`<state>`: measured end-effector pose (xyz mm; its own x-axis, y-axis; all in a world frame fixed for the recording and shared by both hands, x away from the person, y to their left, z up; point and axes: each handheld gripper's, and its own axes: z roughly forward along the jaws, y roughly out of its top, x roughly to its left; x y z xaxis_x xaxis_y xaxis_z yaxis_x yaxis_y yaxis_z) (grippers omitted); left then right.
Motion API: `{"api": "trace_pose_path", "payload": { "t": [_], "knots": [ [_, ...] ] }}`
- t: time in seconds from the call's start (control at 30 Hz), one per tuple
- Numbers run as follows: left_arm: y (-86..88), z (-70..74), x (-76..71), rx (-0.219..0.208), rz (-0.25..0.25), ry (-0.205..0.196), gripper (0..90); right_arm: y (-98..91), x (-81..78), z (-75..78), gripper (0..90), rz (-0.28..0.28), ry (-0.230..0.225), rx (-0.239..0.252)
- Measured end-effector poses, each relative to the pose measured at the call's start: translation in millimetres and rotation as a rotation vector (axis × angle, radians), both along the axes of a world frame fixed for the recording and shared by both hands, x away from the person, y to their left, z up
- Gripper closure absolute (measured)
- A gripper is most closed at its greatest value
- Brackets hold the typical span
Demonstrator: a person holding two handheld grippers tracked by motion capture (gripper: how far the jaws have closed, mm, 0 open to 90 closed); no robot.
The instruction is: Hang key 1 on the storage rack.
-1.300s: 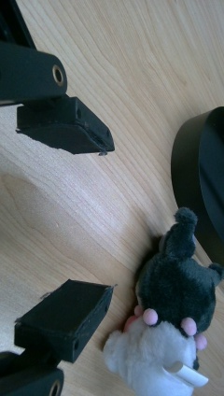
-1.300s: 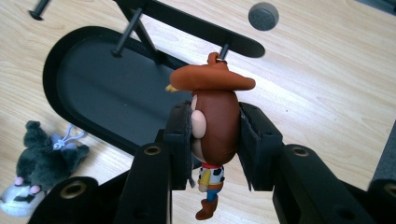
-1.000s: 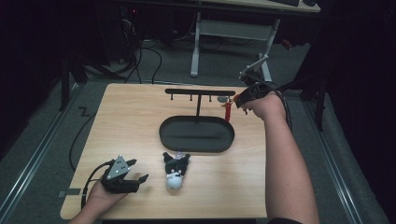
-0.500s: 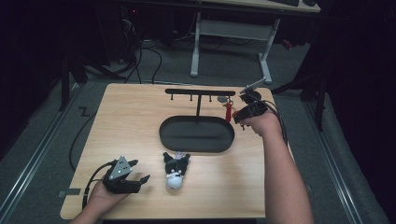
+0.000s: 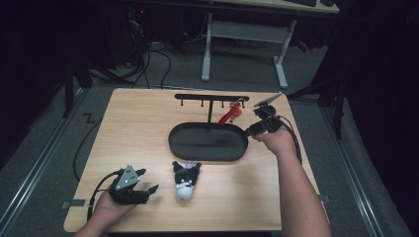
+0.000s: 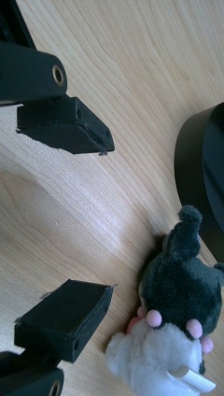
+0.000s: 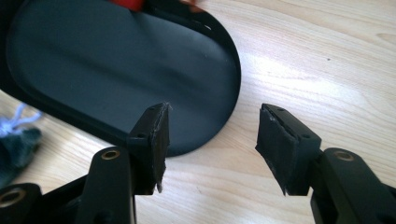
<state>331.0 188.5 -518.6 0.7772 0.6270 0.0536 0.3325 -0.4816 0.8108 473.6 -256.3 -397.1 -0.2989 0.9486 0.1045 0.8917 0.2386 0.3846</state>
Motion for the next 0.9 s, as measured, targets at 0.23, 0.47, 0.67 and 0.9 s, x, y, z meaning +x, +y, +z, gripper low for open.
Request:
{"api": "trace_pose_path", "payload": {
  "t": [0.23,0.47,0.67,0.9],
  "knots": [
    [-5.4,-0.2,-0.3,-0.005,0.0,0.024,29.0,3.0,-58.5,-17.9,43.4,0.072,-0.189,-0.037],
    [-13.2,-1.8,-1.9,-0.004,0.017,0.047,34.9,-3.4,-129.4,-81.2,39.5,0.067,-0.38,0.076],
    [-22.0,-1.4,-2.2,-0.001,0.056,0.053,47.5,-11.0,-172.3,-114.5,38.7,-0.012,-0.497,0.158],
    [-35.0,1.1,4.2,0.001,0.119,0.064,68.6,-12.7,-183.5,-107.8,48.1,0.034,-0.508,0.176]
  ]
}}
